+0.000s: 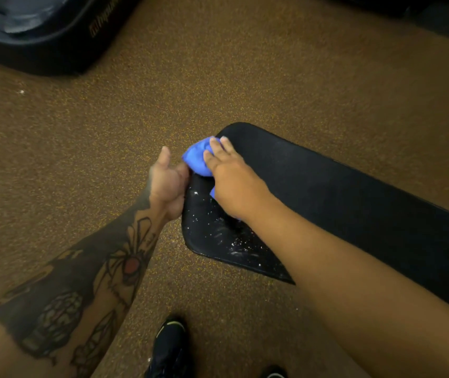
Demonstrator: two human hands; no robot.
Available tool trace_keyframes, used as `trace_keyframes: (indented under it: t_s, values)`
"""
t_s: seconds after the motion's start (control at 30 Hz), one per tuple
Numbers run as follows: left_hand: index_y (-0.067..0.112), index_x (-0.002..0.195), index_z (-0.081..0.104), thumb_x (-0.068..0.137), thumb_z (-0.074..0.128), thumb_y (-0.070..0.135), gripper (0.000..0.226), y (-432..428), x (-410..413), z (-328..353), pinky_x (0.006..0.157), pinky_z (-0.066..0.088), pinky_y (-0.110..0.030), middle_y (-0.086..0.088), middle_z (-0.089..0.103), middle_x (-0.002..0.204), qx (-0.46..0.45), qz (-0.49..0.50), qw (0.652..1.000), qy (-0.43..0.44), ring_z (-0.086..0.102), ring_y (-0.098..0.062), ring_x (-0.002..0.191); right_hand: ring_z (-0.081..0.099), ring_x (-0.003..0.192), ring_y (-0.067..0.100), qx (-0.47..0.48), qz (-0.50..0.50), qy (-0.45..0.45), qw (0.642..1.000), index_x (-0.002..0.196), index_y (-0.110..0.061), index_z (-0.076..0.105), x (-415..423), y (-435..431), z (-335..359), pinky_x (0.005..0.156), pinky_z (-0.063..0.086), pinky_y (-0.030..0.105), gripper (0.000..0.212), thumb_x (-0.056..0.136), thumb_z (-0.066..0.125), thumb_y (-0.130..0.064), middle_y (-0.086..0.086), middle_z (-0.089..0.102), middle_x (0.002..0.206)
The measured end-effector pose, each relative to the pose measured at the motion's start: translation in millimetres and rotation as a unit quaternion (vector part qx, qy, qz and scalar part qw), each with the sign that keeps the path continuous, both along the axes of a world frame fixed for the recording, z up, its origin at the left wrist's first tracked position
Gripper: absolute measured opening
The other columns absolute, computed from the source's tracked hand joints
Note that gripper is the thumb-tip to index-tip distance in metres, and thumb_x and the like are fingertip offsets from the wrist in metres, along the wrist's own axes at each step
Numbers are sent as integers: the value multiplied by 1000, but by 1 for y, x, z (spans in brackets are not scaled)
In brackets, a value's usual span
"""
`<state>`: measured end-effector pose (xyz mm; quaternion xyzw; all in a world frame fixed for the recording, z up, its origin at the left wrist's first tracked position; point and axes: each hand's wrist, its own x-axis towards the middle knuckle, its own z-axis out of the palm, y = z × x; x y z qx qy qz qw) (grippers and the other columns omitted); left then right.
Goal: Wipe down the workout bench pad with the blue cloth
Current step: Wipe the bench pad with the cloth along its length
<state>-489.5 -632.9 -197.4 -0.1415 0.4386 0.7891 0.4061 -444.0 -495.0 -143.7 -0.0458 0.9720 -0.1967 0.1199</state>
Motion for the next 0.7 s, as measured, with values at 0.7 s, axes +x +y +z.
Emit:
trace_keyframes:
  t_s: [0.7]
  values:
    - [3,116,69,96,21,59,76,-16,15,-12,96,45,-43,-18,70,119,12,100,993,-68,70,-28,106,5,150,27,2,92,8,996,144,-2,38,5,-15,3,119,10,33,56,89,51,1,13,17,161]
